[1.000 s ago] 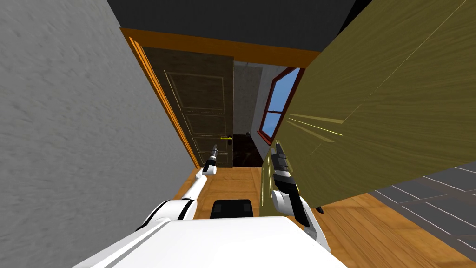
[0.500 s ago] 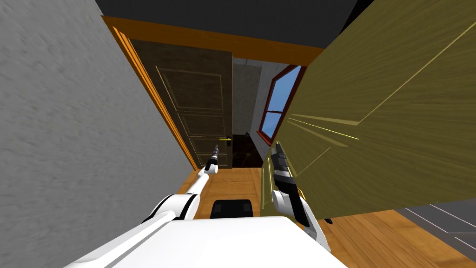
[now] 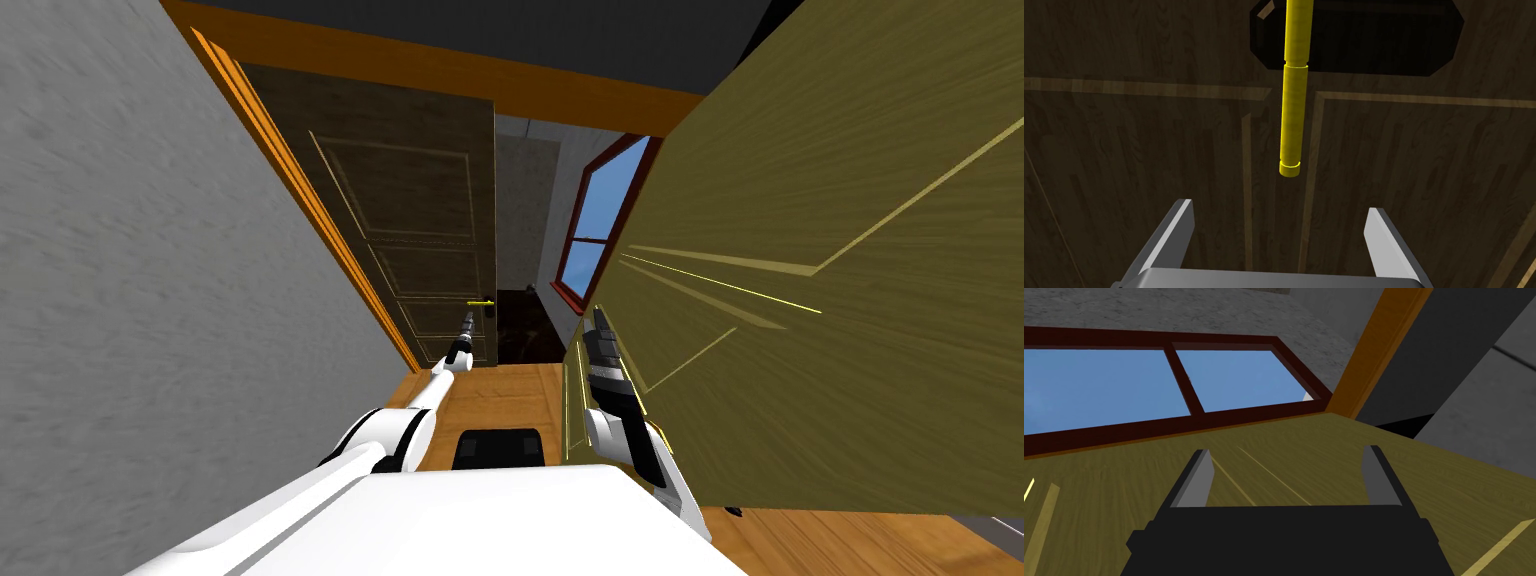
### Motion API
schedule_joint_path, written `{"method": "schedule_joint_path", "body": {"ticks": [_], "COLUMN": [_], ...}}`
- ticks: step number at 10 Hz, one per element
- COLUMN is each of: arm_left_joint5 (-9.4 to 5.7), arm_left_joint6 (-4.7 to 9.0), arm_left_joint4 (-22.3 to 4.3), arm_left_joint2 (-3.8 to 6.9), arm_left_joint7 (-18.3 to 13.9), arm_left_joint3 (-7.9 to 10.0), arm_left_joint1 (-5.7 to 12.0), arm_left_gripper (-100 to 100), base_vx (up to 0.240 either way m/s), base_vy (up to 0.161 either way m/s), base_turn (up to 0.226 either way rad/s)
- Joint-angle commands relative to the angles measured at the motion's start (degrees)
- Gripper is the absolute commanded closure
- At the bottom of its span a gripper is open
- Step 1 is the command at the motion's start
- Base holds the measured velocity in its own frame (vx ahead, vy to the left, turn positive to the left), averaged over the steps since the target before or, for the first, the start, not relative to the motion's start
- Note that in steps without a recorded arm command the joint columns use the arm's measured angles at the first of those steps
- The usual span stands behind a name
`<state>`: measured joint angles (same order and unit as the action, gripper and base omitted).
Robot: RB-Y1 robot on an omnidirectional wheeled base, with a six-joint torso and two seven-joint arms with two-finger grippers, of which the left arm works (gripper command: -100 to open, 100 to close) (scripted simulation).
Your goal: Pull the door open
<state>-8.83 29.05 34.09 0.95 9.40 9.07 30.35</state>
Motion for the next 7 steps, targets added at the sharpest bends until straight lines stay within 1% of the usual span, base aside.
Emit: {"method": "schedule_joint_path", "body": {"ticks": [1,4,5,6,7], "arm_left_joint5": [-0.08,-0.18,-0.17,-0.31,-0.35], "arm_left_joint6": [0.53,0.51,0.66,0.81,0.83], "arm_left_joint4": [-1.6,-4.1,-3.9,-4.1,-4.1], "arm_left_joint2": [0.03,-0.49,-0.31,0.01,0.11], "arm_left_joint7": [-0.1,0.0,-0.1,0.1,0.1], "arm_left_joint3": [0.14,0.45,0.39,0.71,0.8], "arm_left_joint1": [0.94,2.53,2.37,2.47,2.47], "arm_left_gripper": [-100,-100,-100,-100,-100], "base_vx": [0.04,0.057,0.036,-0.085,-0.15], "base_vy": [-0.006,-0.017,-0.01,0.079,0.136], "base_turn": [-0.004,-0.021,-0.004,-0.088,-0.082]}}
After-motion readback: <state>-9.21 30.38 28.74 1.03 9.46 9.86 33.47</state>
